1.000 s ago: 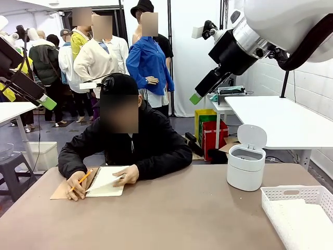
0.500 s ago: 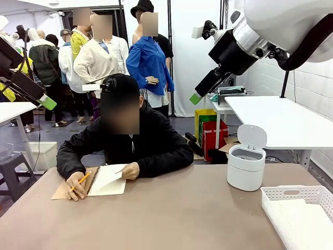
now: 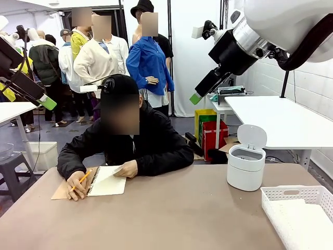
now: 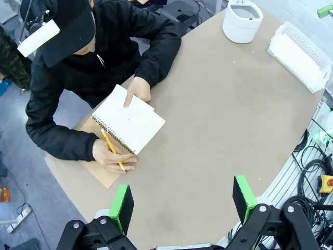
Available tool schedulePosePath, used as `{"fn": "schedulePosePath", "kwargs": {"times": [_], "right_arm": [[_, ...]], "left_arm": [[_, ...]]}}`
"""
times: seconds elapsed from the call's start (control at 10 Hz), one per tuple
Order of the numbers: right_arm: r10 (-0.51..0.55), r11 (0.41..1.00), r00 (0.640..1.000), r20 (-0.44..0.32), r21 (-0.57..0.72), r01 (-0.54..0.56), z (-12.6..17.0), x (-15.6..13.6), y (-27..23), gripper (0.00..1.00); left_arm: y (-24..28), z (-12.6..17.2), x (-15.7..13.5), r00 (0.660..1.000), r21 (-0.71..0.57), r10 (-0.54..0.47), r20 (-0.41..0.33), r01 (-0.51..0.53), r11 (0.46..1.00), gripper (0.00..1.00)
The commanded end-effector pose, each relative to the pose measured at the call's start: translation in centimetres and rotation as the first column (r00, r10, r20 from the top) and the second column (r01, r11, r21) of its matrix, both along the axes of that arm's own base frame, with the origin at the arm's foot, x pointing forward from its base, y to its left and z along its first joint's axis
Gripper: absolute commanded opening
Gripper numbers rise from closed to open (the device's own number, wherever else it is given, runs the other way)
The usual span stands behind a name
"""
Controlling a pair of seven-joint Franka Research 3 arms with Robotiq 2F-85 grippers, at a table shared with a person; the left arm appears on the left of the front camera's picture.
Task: Sort the paper based on its condition.
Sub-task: If a person hands you a paper, place it in the Organizing basket , and if it's crumpled, put it in the Trash can.
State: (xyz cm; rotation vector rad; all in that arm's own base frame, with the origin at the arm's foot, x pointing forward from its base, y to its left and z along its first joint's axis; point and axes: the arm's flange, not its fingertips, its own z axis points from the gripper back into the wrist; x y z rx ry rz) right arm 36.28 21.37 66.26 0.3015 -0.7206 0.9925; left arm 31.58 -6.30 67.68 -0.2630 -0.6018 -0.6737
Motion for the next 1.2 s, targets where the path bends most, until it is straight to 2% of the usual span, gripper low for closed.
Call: {"fn": "schedulePosePath", "kwargs": {"times": [0.0, 1.1], "right_arm": [[-0.002, 1.0, 1.0, -0.001, 0.002, 0.002, 0.03, -0.02, -0.02, 1.0], [-0.002, 1.0, 1.0, -0.001, 0.002, 0.002, 0.03, -0.02, -0.02, 1.0]], "left_arm": [[0.03, -0.01, 0.02, 1.0, -0.002, 0.002, 0.005, -0.002, 1.0, 1.0], [0.03, -0.01, 0.02, 1.0, -0.002, 0.002, 0.005, -0.002, 1.0, 1.0]]}}
